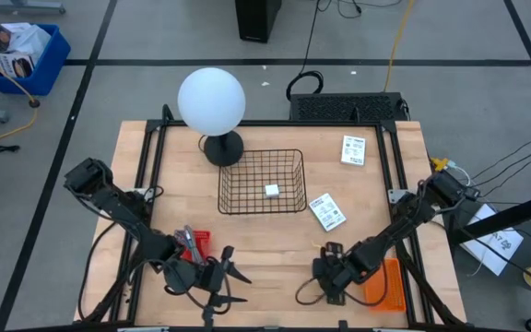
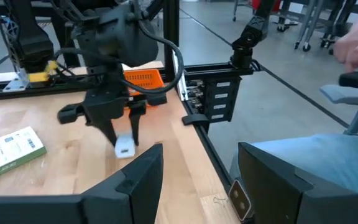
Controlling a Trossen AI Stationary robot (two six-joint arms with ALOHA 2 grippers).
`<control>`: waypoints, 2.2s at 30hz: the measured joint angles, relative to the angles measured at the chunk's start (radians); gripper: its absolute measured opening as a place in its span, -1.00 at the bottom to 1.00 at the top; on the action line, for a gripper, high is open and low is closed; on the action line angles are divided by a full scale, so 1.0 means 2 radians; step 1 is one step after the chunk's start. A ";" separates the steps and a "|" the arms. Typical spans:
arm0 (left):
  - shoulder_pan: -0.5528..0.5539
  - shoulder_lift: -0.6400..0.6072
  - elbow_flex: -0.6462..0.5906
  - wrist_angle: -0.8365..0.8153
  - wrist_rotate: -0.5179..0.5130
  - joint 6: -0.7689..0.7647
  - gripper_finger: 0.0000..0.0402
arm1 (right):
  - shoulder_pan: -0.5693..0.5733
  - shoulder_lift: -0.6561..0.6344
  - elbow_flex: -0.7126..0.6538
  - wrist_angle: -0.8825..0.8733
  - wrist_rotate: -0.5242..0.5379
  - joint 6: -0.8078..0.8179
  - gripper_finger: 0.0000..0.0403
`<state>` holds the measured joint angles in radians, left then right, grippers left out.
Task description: Pick and place items into bin
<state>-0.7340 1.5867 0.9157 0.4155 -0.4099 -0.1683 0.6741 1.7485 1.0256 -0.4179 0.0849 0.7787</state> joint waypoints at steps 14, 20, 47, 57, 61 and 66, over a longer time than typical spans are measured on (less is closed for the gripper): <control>0.000 0.000 0.000 -0.015 0.056 -0.010 0.05 | -0.048 -0.046 0.000 0.085 0.032 -0.103 -0.27; -0.001 0.000 0.000 -0.010 0.074 -0.011 0.05 | -0.062 -0.106 0.000 0.119 0.132 -0.179 -0.26; 0.000 0.000 0.000 -0.012 0.074 -0.007 0.05 | -0.390 -0.139 0.004 0.228 -0.011 -0.297 -0.27; 0.009 0.000 0.000 -0.005 0.074 0.017 0.05 | -0.408 -0.059 0.143 0.046 -0.032 -0.303 -0.27; 0.015 0.000 0.000 -0.004 0.074 0.016 0.05 | -0.421 -0.004 0.213 -0.030 -0.050 -0.304 -0.28; 0.013 0.000 0.000 -0.010 0.074 0.014 0.05 | -0.440 0.059 0.280 -0.127 -0.058 -0.300 -0.27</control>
<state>-0.7082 1.5867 0.9161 0.3959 -0.2617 -0.1408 -0.2050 1.8659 1.5847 -0.6726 -0.0315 0.1781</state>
